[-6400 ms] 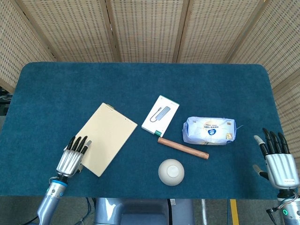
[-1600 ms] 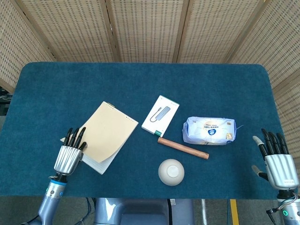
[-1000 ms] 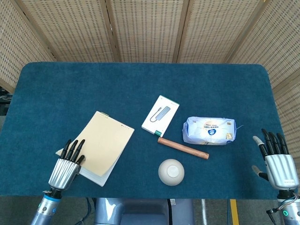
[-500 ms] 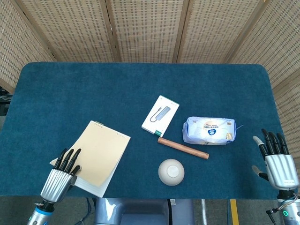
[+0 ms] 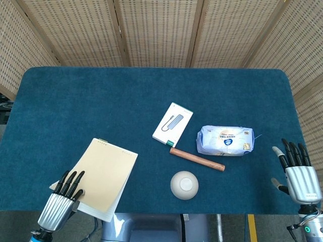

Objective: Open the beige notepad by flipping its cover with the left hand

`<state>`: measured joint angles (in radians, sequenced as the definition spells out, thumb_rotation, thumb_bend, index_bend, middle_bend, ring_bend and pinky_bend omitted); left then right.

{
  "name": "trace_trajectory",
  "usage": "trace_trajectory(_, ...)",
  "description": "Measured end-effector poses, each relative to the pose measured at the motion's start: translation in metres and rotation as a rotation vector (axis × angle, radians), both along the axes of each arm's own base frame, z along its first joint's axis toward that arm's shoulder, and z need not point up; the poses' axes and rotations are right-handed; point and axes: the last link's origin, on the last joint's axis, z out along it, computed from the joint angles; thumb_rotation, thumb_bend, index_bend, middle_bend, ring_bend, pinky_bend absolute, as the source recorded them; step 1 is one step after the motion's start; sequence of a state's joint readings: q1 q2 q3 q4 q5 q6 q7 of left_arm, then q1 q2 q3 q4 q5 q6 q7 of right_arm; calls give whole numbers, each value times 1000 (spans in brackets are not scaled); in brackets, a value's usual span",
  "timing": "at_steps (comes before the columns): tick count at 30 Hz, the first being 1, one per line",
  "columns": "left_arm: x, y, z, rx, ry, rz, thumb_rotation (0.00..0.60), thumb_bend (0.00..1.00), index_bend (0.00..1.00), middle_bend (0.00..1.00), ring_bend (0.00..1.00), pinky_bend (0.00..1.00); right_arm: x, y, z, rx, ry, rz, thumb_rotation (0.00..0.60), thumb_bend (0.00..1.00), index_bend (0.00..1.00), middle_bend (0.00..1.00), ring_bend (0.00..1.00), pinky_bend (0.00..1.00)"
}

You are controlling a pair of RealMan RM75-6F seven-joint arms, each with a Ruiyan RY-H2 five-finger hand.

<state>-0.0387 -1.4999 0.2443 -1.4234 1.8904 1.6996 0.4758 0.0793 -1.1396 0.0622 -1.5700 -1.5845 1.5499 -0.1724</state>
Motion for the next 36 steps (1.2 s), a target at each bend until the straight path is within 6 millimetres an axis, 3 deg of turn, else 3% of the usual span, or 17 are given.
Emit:
trace_trajectory(8,3,-11,6,-12,-23,-10,600,591,792,0,0,0,0,0,0,1,0,-1,600,86,140,0,0,0)
trace_trajectory(15,9,4,8,17,-14,-24,600,591,792,0,0,0,0,0,0,1,-1,-2,600,84,141,0,0,0)
trace_trajectory(21,21,35,14,61,-17,-35,600,591,792,0,0,0,0,0,0,2,-1,-3,600,84,140,0,0,0)
trace_trajectory(30,48,103,30,165,-2,-57,600,590,792,0,0,0,0,0,0,5,-5,-6,600,84,140,0,0,0)
trace_trajectory(36,58,143,28,172,45,-33,600,583,792,0,0,0,0,0,0,4,-8,-4,600,85,141,0,0,0)
